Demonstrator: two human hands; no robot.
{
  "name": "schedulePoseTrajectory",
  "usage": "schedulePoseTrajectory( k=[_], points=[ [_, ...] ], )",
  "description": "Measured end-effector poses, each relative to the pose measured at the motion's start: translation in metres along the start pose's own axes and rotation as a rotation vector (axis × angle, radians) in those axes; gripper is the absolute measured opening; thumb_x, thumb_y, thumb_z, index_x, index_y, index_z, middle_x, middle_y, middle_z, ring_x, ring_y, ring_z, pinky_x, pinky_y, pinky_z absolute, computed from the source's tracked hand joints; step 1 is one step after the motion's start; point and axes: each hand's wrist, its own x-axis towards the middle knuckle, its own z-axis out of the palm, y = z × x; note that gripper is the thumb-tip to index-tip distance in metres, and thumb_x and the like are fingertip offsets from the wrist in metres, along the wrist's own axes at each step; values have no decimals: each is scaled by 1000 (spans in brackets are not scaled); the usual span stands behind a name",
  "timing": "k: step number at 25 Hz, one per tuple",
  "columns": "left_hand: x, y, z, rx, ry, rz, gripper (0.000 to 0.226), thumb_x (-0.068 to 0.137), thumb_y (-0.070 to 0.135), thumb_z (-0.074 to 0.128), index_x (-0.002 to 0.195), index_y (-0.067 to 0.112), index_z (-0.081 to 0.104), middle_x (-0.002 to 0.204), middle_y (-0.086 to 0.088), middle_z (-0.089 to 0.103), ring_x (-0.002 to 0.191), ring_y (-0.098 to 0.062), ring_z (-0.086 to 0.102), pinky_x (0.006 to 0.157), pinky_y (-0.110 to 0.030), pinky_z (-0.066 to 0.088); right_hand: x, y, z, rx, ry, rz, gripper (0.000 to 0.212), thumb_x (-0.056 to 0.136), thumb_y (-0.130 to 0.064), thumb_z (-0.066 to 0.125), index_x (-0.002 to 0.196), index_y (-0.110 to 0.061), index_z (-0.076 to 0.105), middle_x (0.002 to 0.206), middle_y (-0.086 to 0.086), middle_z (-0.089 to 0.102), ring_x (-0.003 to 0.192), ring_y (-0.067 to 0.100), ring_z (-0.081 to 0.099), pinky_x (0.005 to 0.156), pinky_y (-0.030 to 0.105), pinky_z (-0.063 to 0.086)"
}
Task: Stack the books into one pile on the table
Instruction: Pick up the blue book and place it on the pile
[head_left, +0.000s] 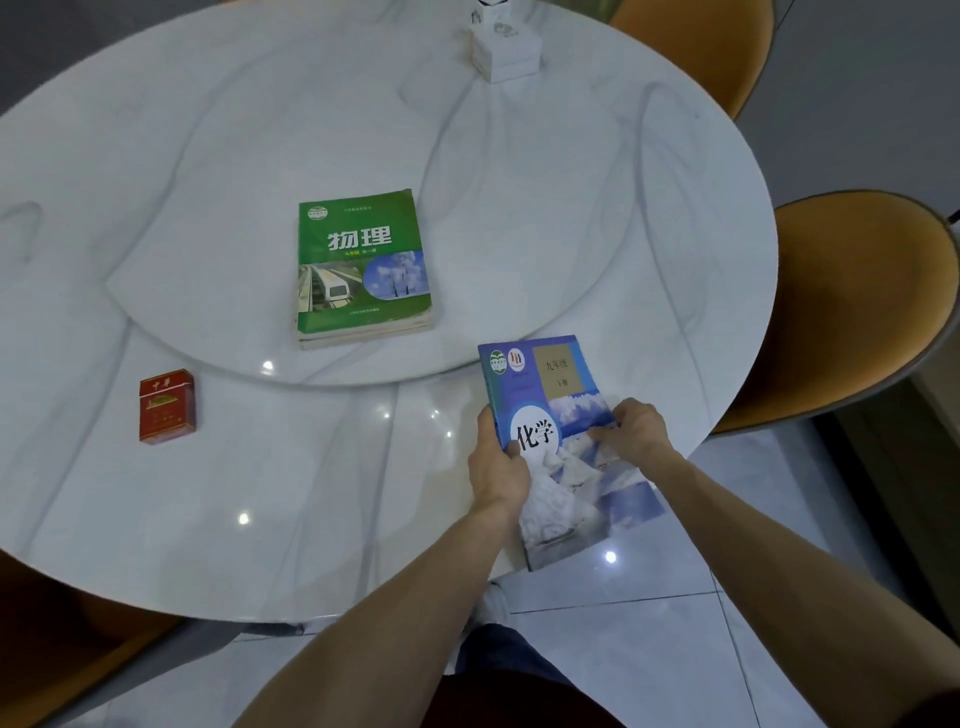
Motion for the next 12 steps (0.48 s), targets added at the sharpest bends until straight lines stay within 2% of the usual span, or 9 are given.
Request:
schedulePoseTrajectory(
  k=[2, 4, 6, 8, 12],
  points=[
    [9, 0, -13, -23, -12, 32, 52, 94, 0, 41, 133, 33, 40, 109, -2, 62, 99, -24, 61, 92, -38, 53, -4, 0, -1, 199, -5, 20, 24, 83, -27, 68, 88, -10, 52, 91, 12, 60, 82, 25, 52, 71, 32, 42],
    [16, 5, -30, -35, -38, 65, 52, 94, 0, 42, 133, 34, 42, 108, -4, 63, 98, -24, 61, 92, -37, 51, -7, -2, 0, 422, -14, 23, 17, 85, -21, 67, 85, -11, 53, 88, 10, 57, 81, 24, 52, 73, 35, 45],
    [27, 11, -46, -46, -54, 83, 50, 93, -1, 45, 134, 29, 44, 102, -8, 63, 87, -22, 60, 81, -31, 50, -12, -9, 0, 583, -40, 7, 17, 83, -19, 70, 80, -16, 53, 89, 11, 59, 82, 27, 56, 79, 41, 51],
    [39, 18, -65, -78, -49, 101, 50, 92, -3, 48, 134, 24, 46, 96, -11, 63, 79, -22, 57, 70, -29, 48, -16, -23, 0, 645, -64, -26, 20, 80, -18, 73, 79, -21, 53, 88, 12, 59, 81, 28, 57, 77, 40, 50],
    [65, 35, -109, -132, -34, 129, 49, 92, 0, 53, 135, 24, 48, 98, -17, 67, 86, -26, 61, 77, -36, 50, -21, -71, -2, 732, -93, -114, 19, 82, -17, 71, 87, -18, 53, 87, 12, 62, 82, 30, 61, 77, 43, 53]
  ],
)
